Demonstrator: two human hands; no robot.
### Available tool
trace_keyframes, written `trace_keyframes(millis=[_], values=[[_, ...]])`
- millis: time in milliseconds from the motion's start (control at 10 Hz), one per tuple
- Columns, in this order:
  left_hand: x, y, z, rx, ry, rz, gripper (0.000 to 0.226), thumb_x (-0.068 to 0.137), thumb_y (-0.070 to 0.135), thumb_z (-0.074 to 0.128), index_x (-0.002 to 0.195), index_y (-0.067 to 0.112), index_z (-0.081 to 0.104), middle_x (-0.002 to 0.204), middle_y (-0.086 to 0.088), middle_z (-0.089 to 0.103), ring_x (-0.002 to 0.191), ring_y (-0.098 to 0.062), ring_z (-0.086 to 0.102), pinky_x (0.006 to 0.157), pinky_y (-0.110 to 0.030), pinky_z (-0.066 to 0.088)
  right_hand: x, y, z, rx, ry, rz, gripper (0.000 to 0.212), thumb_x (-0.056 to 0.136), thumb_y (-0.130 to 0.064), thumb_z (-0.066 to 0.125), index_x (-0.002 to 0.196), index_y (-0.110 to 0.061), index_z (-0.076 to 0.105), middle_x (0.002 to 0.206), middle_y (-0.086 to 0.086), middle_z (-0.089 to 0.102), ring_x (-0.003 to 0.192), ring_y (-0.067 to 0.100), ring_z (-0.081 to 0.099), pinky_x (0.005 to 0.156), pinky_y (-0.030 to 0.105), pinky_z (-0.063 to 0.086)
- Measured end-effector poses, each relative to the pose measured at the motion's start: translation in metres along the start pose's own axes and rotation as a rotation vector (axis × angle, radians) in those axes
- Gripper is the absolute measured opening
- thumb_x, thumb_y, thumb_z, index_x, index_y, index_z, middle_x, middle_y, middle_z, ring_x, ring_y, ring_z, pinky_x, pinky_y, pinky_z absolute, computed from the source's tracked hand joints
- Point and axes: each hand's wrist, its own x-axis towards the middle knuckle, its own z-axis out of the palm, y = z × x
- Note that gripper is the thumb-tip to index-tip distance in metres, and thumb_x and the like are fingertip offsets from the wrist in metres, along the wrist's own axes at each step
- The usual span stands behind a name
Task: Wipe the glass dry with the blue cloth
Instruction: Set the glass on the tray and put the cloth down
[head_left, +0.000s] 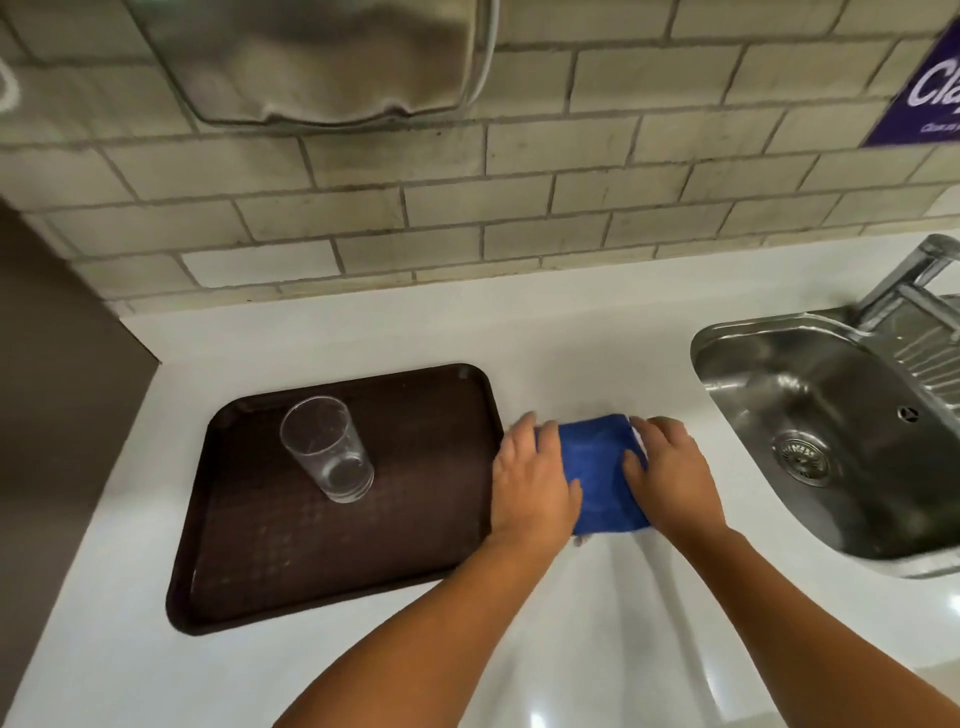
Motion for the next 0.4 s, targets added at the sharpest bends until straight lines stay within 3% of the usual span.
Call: trace_keyframes(millis=[100, 200, 300, 400], values=[[-0.003, 0.009, 0.006, 0.262, -0.209, 0.129, 0.057, 0.108, 0.040, 0.063, 0.156, 0.013, 0.053, 0.166, -0.009, 0.051, 0.156, -0.025, 0.043, 0.138, -0.049, 0.005, -0.005, 0.002, 0.010, -0.175, -0.176, -0.218, 0.047, 0.104, -0.017, 0.067, 0.150, -0.005, 0.063, 0.157, 0.017, 0.061, 0.136, 0.040, 0.063, 0.118, 0.052, 0.045], [-0.004, 0.006, 0.006, 0.334, -0.308, 0.111, 0.045, 0.108, 0.039, 0.061, 0.144, 0.011, 0.063, 0.152, -0.010, 0.062, 0.147, -0.027, 0.052, 0.136, -0.052, 0.000, -0.007, -0.002, 0.016, -0.222, -0.238, -0.211, 0.041, 0.106, -0.020, 0.061, 0.145, -0.009, 0.066, 0.155, 0.012, 0.063, 0.140, 0.033, 0.059, 0.119, 0.049, 0.040], [-0.008, -0.004, -0.009, 0.246, -0.277, 0.148, 0.048, 0.109, 0.040, 0.059, 0.147, 0.010, 0.060, 0.153, -0.012, 0.059, 0.146, -0.031, 0.052, 0.135, -0.049, 0.013, -0.003, -0.013, 0.014, -0.205, -0.181, -0.207, 0.027, 0.098, -0.013, 0.069, 0.124, -0.007, 0.075, 0.135, 0.015, 0.073, 0.113, 0.039, 0.070, 0.100, 0.049, 0.052], [-0.011, -0.015, -0.043, 0.093, -0.111, 0.136, 0.050, 0.111, 0.036, 0.057, 0.153, 0.009, 0.057, 0.158, -0.013, 0.058, 0.145, -0.033, 0.054, 0.132, -0.046, 0.024, 0.003, -0.033, 0.013, -0.116, -0.130, -0.199, 0.034, 0.095, -0.008, 0.076, 0.128, -0.001, 0.076, 0.133, 0.022, 0.074, 0.111, 0.046, 0.072, 0.097, 0.052, 0.059]])
